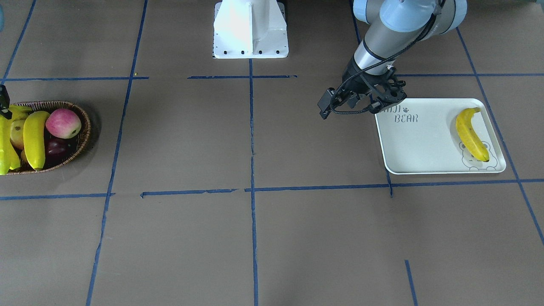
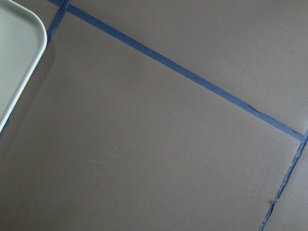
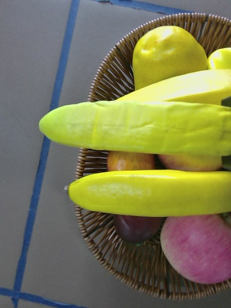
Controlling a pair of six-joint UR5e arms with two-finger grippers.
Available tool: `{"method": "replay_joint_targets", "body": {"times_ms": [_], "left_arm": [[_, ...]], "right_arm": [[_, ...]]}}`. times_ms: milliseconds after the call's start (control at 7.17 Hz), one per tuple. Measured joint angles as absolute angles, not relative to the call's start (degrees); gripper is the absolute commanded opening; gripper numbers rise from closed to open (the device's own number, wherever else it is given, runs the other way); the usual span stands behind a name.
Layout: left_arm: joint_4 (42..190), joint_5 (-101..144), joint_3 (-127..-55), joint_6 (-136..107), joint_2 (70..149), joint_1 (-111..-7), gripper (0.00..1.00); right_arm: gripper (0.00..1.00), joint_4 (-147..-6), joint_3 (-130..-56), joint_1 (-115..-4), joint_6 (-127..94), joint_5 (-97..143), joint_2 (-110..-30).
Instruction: Transfer all bananas from basket to plate
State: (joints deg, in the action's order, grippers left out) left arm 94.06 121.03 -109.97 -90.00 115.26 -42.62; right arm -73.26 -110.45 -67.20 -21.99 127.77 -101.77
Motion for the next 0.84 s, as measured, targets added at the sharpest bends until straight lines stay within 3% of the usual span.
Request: {"method": "replay_joint_targets", "body": {"times_ms": [418, 836], "left_arm": [[94.12, 121.08, -109.98, -90.00, 115.40, -42.63, 0.99], [95.49, 121.19, -110.50, -90.76, 115.67, -42.58, 0.99]], "right_arm": [[0.01, -73.51, -115.28, -72.08, -23.11, 136.17, -99.34], [0.01, -73.31, -115.90, -72.53, -35.12, 148.13, -90.43]]}}
